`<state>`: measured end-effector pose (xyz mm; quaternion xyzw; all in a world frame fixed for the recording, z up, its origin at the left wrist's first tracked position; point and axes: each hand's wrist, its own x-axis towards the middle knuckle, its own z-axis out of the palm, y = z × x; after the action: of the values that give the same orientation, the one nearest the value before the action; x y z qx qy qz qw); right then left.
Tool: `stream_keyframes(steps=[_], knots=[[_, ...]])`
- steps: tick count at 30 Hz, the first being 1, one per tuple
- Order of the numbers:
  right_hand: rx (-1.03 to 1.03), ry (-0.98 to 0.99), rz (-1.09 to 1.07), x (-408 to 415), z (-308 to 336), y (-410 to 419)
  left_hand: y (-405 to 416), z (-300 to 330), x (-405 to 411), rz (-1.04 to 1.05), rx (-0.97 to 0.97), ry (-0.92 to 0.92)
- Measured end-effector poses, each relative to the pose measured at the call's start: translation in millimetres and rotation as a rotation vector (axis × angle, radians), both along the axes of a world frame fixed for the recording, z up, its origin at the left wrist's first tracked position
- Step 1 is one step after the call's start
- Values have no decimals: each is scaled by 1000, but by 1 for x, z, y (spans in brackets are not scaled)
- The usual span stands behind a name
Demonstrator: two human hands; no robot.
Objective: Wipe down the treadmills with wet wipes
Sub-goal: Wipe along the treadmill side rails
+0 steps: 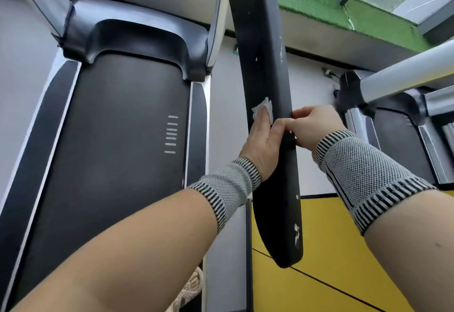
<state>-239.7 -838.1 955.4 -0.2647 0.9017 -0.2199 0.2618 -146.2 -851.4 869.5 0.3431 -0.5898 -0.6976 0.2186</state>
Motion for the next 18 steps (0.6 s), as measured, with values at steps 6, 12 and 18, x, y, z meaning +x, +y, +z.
stream_keyframes(steps=[6,12,18], knots=[[-4,2,25,-3,-3,1,49,-16,13,30,68,26],[11,-45,24,-7,0,-2,-2,-17,-13,129,95,68],[-41,-16,16,-15,9,-26,18,-70,-13,70,243,131]])
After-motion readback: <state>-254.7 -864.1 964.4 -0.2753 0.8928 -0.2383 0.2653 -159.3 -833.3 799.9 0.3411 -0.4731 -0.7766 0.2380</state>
